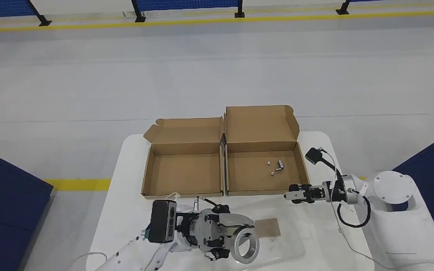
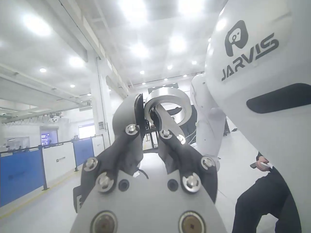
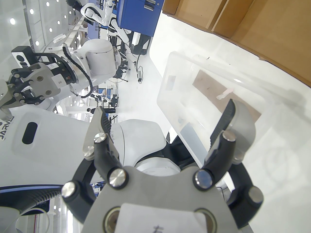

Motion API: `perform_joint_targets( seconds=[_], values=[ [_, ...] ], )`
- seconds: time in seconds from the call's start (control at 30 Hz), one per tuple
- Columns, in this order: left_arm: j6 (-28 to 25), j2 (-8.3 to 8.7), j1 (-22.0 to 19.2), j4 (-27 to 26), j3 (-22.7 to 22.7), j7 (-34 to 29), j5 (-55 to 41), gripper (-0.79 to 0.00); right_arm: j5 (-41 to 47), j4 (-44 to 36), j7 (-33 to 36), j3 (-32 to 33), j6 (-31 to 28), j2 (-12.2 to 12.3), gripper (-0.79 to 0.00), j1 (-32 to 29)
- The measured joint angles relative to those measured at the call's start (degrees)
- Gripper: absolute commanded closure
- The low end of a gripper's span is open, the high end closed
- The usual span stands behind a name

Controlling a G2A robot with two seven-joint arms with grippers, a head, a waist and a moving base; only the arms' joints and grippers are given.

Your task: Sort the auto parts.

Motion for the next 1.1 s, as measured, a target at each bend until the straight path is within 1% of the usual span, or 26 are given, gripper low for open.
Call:
perform_joint_targets(
  seconds=[0.07,0.17,0.3,0.47,0.6,0.7,0.8,0.97,1.1],
  values=[
    [0.17,-0.02,0.16,-0.24,-0.03,-0.22,-0.14,0.0,0.0,0.0,0.0,0.0,0.0,0.0,-0.785,0.0],
    [0.17,-0.23,1.11,-2.67,-0.12,-1.77,-1.25,0.0,0.0,0.0,0.0,0.0,0.0,0.0,-0.785,0.0],
    [-0.15,-0.78,1.71,-4.27,-0.2,-0.04,-5.4,0.0,0.0,0.0,0.0,0.0,0.0,0.0,-0.785,0.0],
    [0.09,-1.34,1.17,-5.54,0.4,0.08,-9.11,0.0,0.0,0.0,0.0,0.0,0.0,0.0,-0.785,0.0],
    [-0.17,-1.43,0.75,-5.05,0.28,-0.17,-8.16,0.0,0.0,0.0,0.0,0.0,0.0,0.0,-0.785,0.0],
    [-0.25,-1.31,0.96,-4.03,-0.27,-0.26,-5.33,0.0,0.0,0.0,0.0,0.0,0.0,0.0,-0.785,0.0],
    [0.22,-1.1,1.98,-3.32,-1.25,-0.93,-2.27,0.0,0.0,0.0,0.0,0.0,0.0,0.0,-0.785,0.0],
    [2.04,-0.89,3.96,-4.13,-2.98,-4.83,-0.63,0.0,0.0,0.0,0.0,0.0,0.0,0.0,-0.785,0.0],
    [1.36,-1.03,4.91,-4.99,-3.85,-3.99,-2.01,0.0,0.0,0.0,0.0,0.0,0.0,0.0,-0.785,0.0]
  ],
)
